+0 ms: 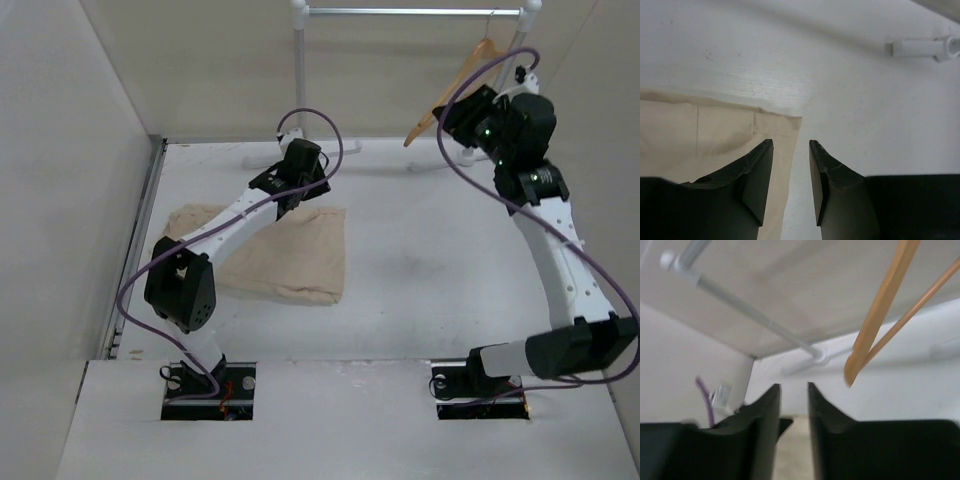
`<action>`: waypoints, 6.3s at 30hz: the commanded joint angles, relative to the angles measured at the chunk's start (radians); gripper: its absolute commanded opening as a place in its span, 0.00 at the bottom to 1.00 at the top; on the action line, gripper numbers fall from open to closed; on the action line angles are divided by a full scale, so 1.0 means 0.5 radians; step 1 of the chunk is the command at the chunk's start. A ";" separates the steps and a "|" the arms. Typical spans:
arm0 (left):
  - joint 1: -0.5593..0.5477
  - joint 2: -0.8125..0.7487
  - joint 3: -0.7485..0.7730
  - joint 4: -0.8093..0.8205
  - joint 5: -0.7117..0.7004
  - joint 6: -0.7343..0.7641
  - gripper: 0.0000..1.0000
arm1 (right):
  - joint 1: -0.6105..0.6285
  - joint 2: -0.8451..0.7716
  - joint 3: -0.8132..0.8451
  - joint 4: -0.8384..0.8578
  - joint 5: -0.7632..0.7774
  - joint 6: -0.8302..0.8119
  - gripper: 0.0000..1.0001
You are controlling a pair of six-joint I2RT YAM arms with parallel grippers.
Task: Place the trousers on the hanger
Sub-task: Pick up the hanger from the clothesline, then place the trousers on the hanger.
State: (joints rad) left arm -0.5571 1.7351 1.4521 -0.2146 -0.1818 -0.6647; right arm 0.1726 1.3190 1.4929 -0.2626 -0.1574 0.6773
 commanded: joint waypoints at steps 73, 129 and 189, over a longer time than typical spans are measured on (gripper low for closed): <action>-0.108 -0.645 -0.097 0.061 0.106 0.127 0.63 | -0.025 0.406 0.033 0.452 -0.584 -0.134 0.13; -0.627 -0.442 -0.707 0.665 -0.443 -0.364 0.00 | 0.626 -0.451 -1.526 0.537 -0.186 0.210 0.12; -0.381 -0.424 -1.432 1.009 -0.005 -0.533 0.02 | 1.031 1.087 -0.985 0.847 0.152 0.394 0.41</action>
State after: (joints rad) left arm -0.7540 1.5272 0.7528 0.3061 -0.1997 -0.9466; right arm 0.6754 1.8267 0.9977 0.0814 -0.0299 0.8124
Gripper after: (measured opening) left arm 0.145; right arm 0.438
